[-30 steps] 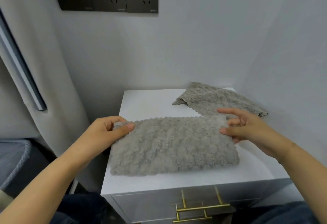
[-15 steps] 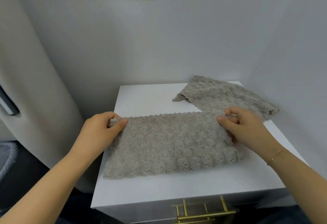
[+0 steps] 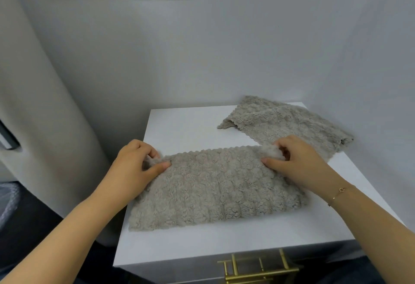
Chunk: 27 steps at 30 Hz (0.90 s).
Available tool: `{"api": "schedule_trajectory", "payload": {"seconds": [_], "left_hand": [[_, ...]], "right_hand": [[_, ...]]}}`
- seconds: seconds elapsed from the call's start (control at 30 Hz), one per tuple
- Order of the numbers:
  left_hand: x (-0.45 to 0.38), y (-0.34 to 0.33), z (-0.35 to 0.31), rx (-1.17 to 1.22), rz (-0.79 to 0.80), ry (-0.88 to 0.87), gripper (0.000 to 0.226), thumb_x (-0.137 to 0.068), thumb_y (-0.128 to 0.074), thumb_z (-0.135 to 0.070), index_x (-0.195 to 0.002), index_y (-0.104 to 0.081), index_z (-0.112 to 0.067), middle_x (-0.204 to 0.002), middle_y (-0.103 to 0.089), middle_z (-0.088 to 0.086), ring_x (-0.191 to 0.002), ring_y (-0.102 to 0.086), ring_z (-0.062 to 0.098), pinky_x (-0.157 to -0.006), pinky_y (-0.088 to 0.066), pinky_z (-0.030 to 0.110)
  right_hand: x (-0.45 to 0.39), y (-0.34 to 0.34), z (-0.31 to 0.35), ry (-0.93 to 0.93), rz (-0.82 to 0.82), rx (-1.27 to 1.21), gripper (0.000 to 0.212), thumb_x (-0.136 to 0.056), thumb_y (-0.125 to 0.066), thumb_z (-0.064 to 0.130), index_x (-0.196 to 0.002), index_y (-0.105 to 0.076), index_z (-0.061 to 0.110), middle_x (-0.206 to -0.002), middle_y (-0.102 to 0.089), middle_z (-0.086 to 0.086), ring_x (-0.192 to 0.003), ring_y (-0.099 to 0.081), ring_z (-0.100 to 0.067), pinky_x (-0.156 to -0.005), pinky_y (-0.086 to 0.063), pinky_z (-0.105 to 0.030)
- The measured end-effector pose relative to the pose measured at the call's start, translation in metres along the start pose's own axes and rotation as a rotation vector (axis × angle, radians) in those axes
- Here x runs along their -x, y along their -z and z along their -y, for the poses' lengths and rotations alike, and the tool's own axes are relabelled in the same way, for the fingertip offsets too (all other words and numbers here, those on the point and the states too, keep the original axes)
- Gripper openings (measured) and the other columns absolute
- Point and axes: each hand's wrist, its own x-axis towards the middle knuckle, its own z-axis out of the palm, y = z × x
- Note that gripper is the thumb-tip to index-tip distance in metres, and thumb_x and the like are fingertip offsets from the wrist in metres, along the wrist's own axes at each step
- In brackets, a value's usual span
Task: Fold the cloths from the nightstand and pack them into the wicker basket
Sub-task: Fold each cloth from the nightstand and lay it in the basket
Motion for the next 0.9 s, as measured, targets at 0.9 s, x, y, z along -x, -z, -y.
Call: {"api": "schedule_trajectory", "payload": {"seconds": [0.9], "left_hand": [[0.022,0.033,-0.011,0.493,-0.01,-0.011,0.016,-0.079,-0.067,-0.041,-0.082,-0.07,-0.025,-0.079,-0.071,-0.005,-0.071,-0.066,0.011,-0.06,-0.051,0.015]], "right_hand": [[0.006,0.019,0.007,-0.069,0.208,-0.769,0.04,-0.081,-0.063,-0.017,-0.068,-0.04,0.013,-0.077,-0.055,-0.006,-0.071,-0.058,-0.011,-0.052,-0.045,-0.011]]}}
